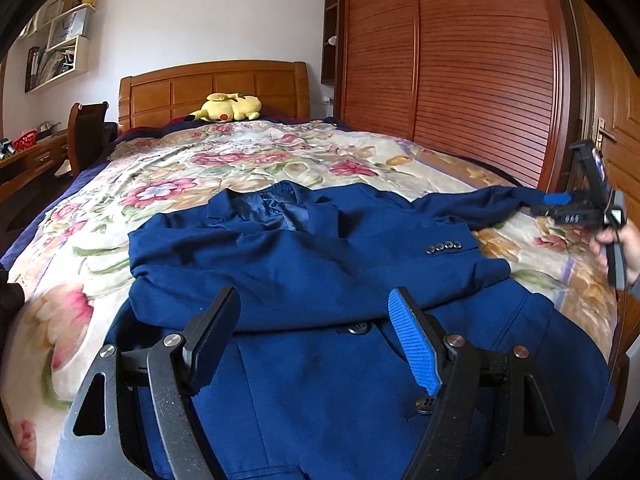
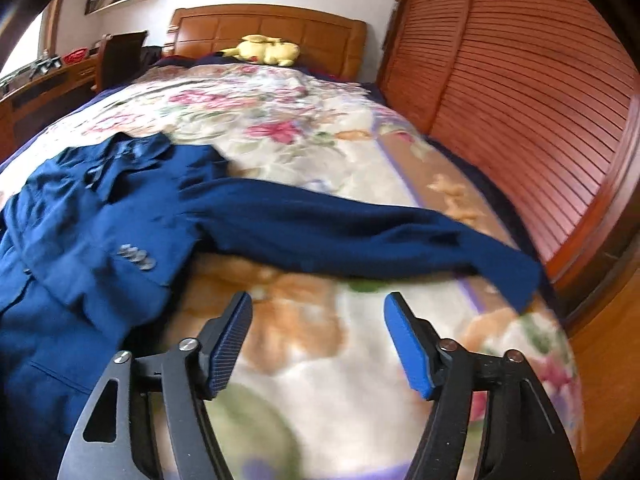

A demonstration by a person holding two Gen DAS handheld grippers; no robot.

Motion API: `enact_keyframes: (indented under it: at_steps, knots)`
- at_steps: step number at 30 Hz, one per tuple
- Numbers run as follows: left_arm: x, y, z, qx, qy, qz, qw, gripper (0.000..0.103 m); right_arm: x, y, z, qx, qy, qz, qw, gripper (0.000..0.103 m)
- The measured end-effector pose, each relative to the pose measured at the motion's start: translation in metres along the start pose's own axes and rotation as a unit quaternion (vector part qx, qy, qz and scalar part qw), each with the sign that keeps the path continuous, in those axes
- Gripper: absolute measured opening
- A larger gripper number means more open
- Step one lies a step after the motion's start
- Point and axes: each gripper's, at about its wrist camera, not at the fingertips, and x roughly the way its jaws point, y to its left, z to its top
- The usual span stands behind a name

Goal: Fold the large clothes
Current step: 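Move the right gripper to the other sleeve cuff and close on it, then lift the held sleeve with the right gripper and fold it across the jacket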

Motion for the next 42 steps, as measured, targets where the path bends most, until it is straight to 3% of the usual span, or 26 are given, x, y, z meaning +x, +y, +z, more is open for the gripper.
enact_keyframes:
  at_steps: [8,14,22,31,34,35,36,42]
  knots:
    - [0.012,-0.003,-0.005,0.001,0.02,0.001,0.9998,0.077,0.027,-0.082,-0.003,0.049,0.026,-0.054,0.997,0.073]
    - [0.018,-0.003,-0.006,0.001,0.029,0.003,0.9996,0.077,0.047,-0.136,0.002,0.126,0.024,-0.079,0.989,0.073]
    - [0.022,-0.006,-0.008,0.007,0.038,0.005,0.9992,0.077,0.079,-0.158,0.004,0.172,0.051,-0.104,0.978,0.073]
    - [0.027,-0.005,-0.01,0.005,0.048,0.003,0.9988,0.077,0.124,-0.152,0.008,0.138,0.098,-0.125,0.978,0.071]
    - [0.029,-0.004,-0.009,0.003,0.052,0.002,0.9987,0.077,0.13,-0.146,0.009,0.113,0.102,-0.124,0.98,0.039]
    - [0.029,-0.004,-0.01,0.003,0.052,0.002,0.9986,0.077,0.131,-0.142,0.01,0.103,0.102,-0.125,0.981,0.014]
    - [0.03,-0.003,-0.01,0.002,0.053,0.001,0.9986,0.077,0.131,-0.138,0.011,0.089,0.101,-0.127,0.983,0.005]
    - [0.024,-0.001,-0.009,-0.003,0.043,0.0,0.9991,0.077,0.073,-0.109,0.04,0.043,0.031,-0.113,0.992,0.005]
